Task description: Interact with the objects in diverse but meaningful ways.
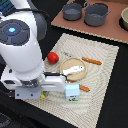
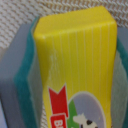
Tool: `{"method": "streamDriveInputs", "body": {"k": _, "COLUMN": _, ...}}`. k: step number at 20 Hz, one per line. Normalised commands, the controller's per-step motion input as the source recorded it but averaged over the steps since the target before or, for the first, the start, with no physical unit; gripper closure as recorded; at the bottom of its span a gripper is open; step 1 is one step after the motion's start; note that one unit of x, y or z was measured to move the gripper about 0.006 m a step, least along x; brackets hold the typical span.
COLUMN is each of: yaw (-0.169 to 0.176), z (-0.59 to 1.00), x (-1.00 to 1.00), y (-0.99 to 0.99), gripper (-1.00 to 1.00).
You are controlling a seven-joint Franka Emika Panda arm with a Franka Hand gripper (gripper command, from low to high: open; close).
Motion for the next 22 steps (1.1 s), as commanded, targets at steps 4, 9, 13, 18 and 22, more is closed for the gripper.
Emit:
{"method": "streamDriveInputs", "body": {"k": 4, "yaw": 0.073, "z": 1.0, "x": 0.29, "y": 0.64, "gripper": 1.0}}
{"method": "streamDriveInputs", "body": {"k": 9, "yaw": 0.075, "z": 1.0, "x": 0.27, "y": 0.74, "gripper": 1.0}}
{"method": "streamDriveInputs", "body": {"k": 13, "yaw": 0.069, "z": 1.0, "x": 0.22, "y": 0.77, "gripper": 1.0}}
{"method": "streamDriveInputs", "body": {"k": 18, "yaw": 0.057, "z": 0.73, "x": 0.2, "y": 0.81, "gripper": 1.0}}
{"method": "streamDriveInputs", "body": {"k": 22, "yaw": 0.058, "z": 0.45, "x": 0.18, "y": 0.83, "gripper": 1.0}}
